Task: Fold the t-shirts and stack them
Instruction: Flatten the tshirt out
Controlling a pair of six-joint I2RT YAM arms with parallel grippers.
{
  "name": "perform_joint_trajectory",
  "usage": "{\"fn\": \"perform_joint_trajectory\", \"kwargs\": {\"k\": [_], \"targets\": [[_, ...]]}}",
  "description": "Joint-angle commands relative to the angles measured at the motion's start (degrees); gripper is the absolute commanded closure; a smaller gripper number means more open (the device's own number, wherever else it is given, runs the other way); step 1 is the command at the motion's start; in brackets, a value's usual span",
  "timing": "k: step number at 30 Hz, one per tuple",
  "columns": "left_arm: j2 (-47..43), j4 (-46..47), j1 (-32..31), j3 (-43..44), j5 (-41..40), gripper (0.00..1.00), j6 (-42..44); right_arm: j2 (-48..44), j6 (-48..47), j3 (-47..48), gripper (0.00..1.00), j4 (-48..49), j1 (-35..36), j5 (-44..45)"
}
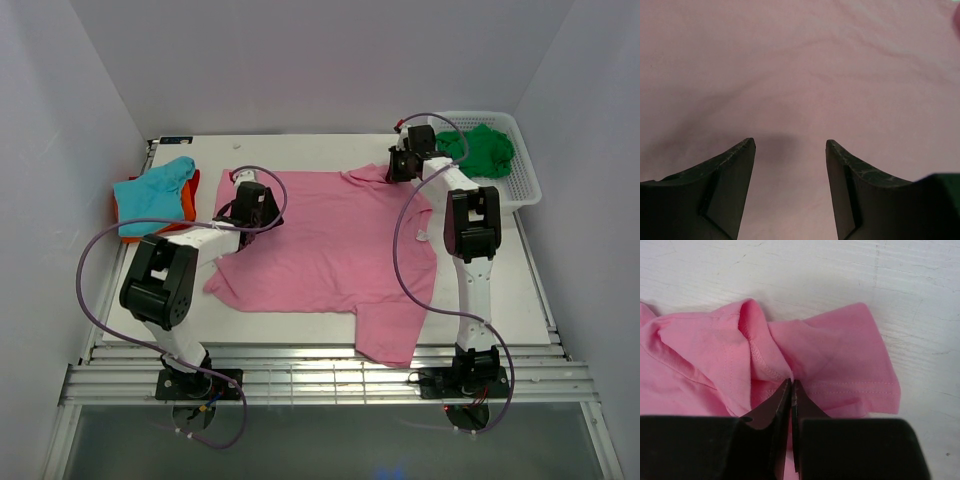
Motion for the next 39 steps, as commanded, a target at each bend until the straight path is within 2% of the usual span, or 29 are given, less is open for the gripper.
{"fn": "perform_joint_trajectory", "kwargs": {"k": [1,6,12,20,24,29,31,32,33,34,37,39], "targets": [[-3.37,1.34,-0.03,-1.77,1.81,0.31,-0.68,-0.33,0.03,2.44,0.92,1.54,0.55,0.74],[-2.23,1.69,-0.12,-1.87,2.61,0.32,-0.60,-0.59,2.92,3.66,0.92,6.64,0.81,5.74],[-0.74,1.78,-0.38,-1.87,3.22,0.32,-0.95,1.87,6.79,10.34,0.92,10.24,0.81,8.38],[0.93,1.78,-0.56,-1.52,3.31,0.32,-0.68,3.01,11.45,11.22,0.92,16.31,0.90,13.40],[1.02,1.78,-0.65,-1.16,3.05,0.32,-0.25,3.89,15.31,9.56,0.92,22.28,0.90,16.64],[1.20,1.34,-0.65,-0.73,2.43,0.32,0.63,5.91,20.06,11.31,0.90,28.78,0.90,15.51],[1.46,1.25,-0.65,-0.72,2.35,0.32,0.90,7.66,21.82,13.33,0.85,30.72,0.81,13.23],[1.55,1.25,-0.65,-0.64,2.17,0.32,0.99,8.28,22.18,13.94,0.70,31.51,0.90,12.53],[1.81,1.08,-0.65,-0.64,2.08,0.32,1.16,9.50,22.70,14.56,0.59,33.43,0.90,11.39],[1.90,1.08,-0.65,-0.64,2.08,0.32,1.16,10.04,23.06,15.52,0.41,34.24,0.90,11.38],[2.16,1.08,-0.65,-0.64,1.99,0.32,1.34,10.22,23.50,13.44,0.28,38.27,0.81,8.66],[2.16,1.08,-0.65,-0.46,1.99,0.32,1.34,8.90,23.59,11.41,0.27,41.52,0.90,8.39]]}}
